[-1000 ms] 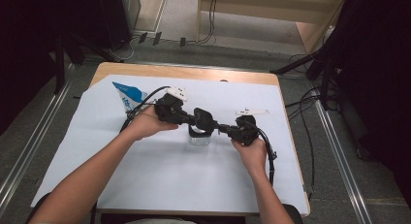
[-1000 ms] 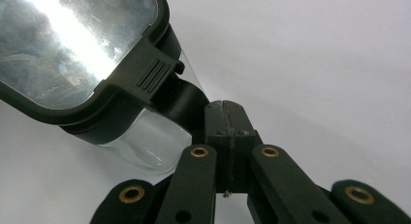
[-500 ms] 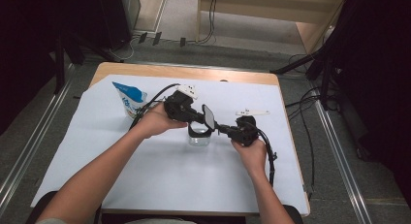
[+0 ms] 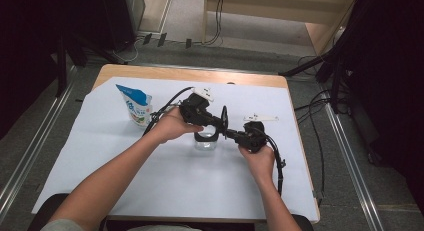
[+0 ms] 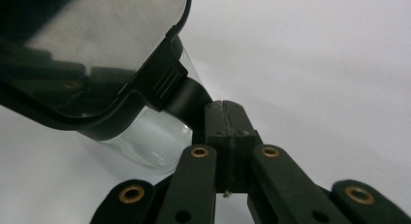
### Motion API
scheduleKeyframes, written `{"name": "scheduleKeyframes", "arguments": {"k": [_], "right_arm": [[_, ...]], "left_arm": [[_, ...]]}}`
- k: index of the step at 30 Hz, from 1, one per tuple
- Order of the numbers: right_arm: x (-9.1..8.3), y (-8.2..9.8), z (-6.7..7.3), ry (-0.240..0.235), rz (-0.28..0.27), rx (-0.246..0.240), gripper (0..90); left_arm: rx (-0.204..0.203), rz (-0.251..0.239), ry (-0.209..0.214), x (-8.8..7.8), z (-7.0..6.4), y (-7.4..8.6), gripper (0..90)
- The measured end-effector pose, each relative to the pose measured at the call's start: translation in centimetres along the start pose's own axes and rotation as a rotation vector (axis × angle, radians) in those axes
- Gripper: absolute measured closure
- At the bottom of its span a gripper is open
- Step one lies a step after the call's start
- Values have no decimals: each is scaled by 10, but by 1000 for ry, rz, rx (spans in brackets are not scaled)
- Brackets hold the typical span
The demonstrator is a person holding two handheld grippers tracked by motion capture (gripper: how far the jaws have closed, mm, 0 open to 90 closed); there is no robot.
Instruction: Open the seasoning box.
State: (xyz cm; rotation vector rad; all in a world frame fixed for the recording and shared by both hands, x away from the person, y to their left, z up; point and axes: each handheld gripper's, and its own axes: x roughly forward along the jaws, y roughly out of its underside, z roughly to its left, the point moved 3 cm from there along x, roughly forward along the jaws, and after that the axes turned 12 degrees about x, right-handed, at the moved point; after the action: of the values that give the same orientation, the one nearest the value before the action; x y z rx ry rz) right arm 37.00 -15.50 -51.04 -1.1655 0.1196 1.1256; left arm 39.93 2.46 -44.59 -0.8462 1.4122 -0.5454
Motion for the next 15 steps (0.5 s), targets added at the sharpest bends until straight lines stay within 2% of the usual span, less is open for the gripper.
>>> {"name": "scheduleKeyframes", "arguments": {"k": [9,15], "right_arm": [[-1,1,1,10,-5,-1,900],[-1,2,1,7,-4,4,900]], "left_arm": [[13,11,0,5,0,-3,900],[41,45,-10,8,-1,-1,900]]}}
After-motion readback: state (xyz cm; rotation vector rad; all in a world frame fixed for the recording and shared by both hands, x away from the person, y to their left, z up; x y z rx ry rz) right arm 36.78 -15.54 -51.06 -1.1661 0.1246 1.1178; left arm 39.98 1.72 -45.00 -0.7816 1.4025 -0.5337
